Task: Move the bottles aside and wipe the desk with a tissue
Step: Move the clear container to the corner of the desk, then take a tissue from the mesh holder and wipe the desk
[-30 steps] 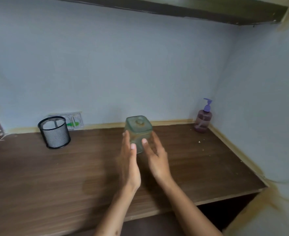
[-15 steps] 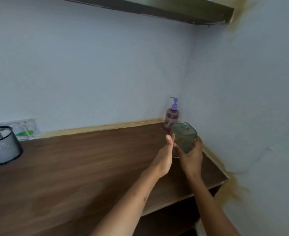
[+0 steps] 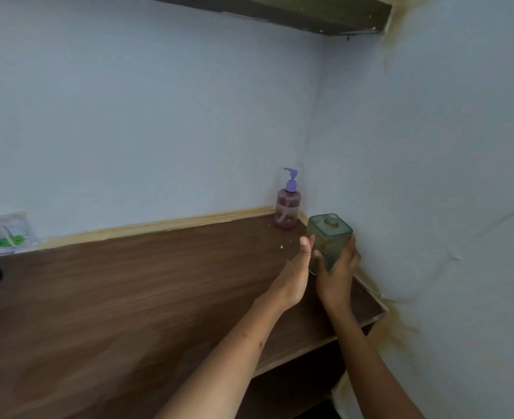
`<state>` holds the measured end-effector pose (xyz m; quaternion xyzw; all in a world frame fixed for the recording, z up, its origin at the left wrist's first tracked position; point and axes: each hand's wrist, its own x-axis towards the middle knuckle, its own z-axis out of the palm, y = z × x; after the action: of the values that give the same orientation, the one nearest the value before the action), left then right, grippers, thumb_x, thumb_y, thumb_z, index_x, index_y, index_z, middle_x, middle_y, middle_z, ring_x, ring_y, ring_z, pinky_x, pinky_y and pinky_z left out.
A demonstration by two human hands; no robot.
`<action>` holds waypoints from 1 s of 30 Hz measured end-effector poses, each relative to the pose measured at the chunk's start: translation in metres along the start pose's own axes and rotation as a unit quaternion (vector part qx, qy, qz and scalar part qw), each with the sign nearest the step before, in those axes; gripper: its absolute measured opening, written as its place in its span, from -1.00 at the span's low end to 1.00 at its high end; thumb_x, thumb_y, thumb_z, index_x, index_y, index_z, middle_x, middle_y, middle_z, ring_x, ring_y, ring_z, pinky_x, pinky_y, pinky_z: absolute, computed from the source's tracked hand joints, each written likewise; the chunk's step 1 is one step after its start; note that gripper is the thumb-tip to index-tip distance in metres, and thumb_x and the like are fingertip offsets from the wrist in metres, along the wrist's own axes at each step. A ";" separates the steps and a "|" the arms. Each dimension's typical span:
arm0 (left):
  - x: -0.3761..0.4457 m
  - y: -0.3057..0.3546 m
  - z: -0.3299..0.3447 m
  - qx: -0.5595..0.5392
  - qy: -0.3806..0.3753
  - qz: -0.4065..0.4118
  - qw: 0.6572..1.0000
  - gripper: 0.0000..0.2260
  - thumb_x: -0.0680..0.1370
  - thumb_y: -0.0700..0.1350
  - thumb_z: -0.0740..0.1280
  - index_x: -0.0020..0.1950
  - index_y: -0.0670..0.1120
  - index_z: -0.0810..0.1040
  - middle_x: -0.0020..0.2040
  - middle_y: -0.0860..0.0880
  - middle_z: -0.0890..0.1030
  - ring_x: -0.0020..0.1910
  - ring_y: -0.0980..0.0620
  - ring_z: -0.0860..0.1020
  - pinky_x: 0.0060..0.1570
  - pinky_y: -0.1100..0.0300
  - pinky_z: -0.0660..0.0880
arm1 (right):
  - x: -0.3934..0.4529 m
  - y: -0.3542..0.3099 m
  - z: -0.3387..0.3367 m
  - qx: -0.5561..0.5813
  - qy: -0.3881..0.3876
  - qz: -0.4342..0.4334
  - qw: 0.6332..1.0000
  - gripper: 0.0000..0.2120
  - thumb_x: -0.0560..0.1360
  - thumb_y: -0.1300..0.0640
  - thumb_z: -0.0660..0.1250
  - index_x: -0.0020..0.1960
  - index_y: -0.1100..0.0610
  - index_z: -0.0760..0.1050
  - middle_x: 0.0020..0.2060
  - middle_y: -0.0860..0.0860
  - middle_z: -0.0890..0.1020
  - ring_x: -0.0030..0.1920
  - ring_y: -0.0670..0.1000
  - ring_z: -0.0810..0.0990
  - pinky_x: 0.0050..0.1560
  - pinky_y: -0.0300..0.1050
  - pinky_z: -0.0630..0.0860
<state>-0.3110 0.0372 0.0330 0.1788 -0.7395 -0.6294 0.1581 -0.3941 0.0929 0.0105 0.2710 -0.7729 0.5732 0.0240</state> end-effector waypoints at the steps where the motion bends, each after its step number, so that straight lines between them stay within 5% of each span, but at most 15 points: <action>1: -0.002 -0.002 -0.002 0.015 0.005 0.005 1.000 -0.06 0.21 0.63 -0.28 0.52 0.25 0.02 0.57 0.13 0.05 0.55 0.05 -0.09 0.51 -0.16 -0.20 | -0.002 -0.001 0.003 0.004 0.008 0.001 1.000 -0.22 0.56 0.09 0.30 0.57 0.09 -0.14 0.51 0.16 0.01 0.50 0.15 0.16 0.39 -0.03 0.22; 4: -0.015 -0.004 -0.012 0.056 0.031 0.017 0.998 -0.12 0.26 0.58 -0.32 0.52 0.27 0.01 0.57 0.15 0.00 0.48 0.19 -0.14 0.48 -0.05 -0.32 | -0.013 -0.009 0.009 0.010 0.044 -0.008 0.999 -0.20 0.56 0.13 0.31 0.57 0.06 -0.17 0.53 0.10 -0.06 0.53 0.12 0.07 0.39 -0.10 0.16; 8: -0.043 -0.009 -0.039 0.061 0.070 0.026 0.995 -0.26 0.37 0.52 -0.25 0.52 0.30 0.00 0.57 0.19 -0.02 0.50 0.21 -0.17 0.50 -0.06 -0.24 | -0.039 -0.031 0.018 0.014 0.068 -0.072 0.995 -0.23 0.54 0.22 0.32 0.57 0.02 -0.09 0.54 -0.01 -0.04 0.55 0.00 -0.01 0.45 -0.08 0.11; 16: -0.119 -0.026 -0.109 0.114 0.178 0.064 0.975 -0.40 0.47 0.44 -0.11 0.49 0.32 0.09 0.55 0.22 0.09 0.52 0.27 -0.03 0.53 -0.04 -0.07 | -0.082 -0.070 0.069 0.070 -0.055 -0.143 0.986 -0.38 0.52 0.36 0.26 0.51 0.01 0.21 0.46 -0.14 0.20 0.54 -0.10 0.03 0.51 0.12 0.14; 22: -0.180 -0.046 -0.186 0.237 0.283 0.080 0.926 -0.51 0.57 0.28 0.04 0.49 0.22 0.20 0.51 0.20 0.24 0.49 0.26 0.13 0.49 0.11 0.08 | -0.108 -0.097 0.109 0.090 -0.158 -0.182 0.966 -0.49 0.52 0.34 0.27 0.43 0.03 0.37 0.38 -0.17 0.30 0.51 -0.15 0.12 0.49 0.05 0.18; 24: -0.199 -0.054 -0.212 0.265 0.316 0.085 0.907 -0.57 0.59 0.21 0.13 0.45 0.17 0.30 0.44 0.19 0.35 0.39 0.21 0.35 0.37 0.19 0.27 | -0.112 -0.106 0.121 0.084 -0.192 -0.202 0.957 -0.52 0.52 0.33 0.29 0.39 0.03 0.42 0.36 -0.16 0.34 0.48 -0.20 0.16 0.48 -0.05 0.20; 26: -0.220 -0.060 -0.237 0.297 0.347 0.079 0.886 -0.61 0.59 0.18 0.17 0.41 0.15 0.36 0.38 0.20 0.43 0.08 0.14 0.56 0.11 0.26 0.40 | -0.116 -0.118 0.135 0.081 -0.222 -0.221 0.946 -0.55 0.50 0.33 0.30 0.34 0.02 0.47 0.32 -0.16 0.37 0.43 -0.23 0.21 0.46 -0.09 0.25; 28: -0.237 -0.066 -0.260 0.323 0.374 0.080 0.866 -0.62 0.56 0.20 0.16 0.36 0.16 0.39 0.31 0.22 0.47 -0.28 0.09 0.53 -0.12 0.30 0.39 | -0.119 -0.130 0.149 0.082 -0.246 -0.239 0.936 -0.59 0.49 0.32 0.31 0.29 0.02 0.52 0.27 -0.16 0.40 0.40 -0.22 0.27 0.43 -0.09 0.30; 30: -0.251 -0.073 -0.279 0.343 0.397 0.077 0.847 -0.64 0.55 0.16 0.18 0.33 0.14 0.42 0.24 0.20 0.50 -0.41 0.09 0.44 -0.24 0.31 0.36 | -0.122 -0.145 0.165 0.078 -0.272 -0.254 0.925 -0.65 0.50 0.30 0.31 0.24 0.04 0.54 0.25 -0.14 0.44 0.39 -0.17 0.31 0.44 -0.09 0.28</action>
<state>0.0445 -0.1006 0.0025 0.3985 -0.7940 -0.1961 0.4150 -0.1808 -0.0358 0.0384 0.6044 -0.6079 0.5109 -0.0639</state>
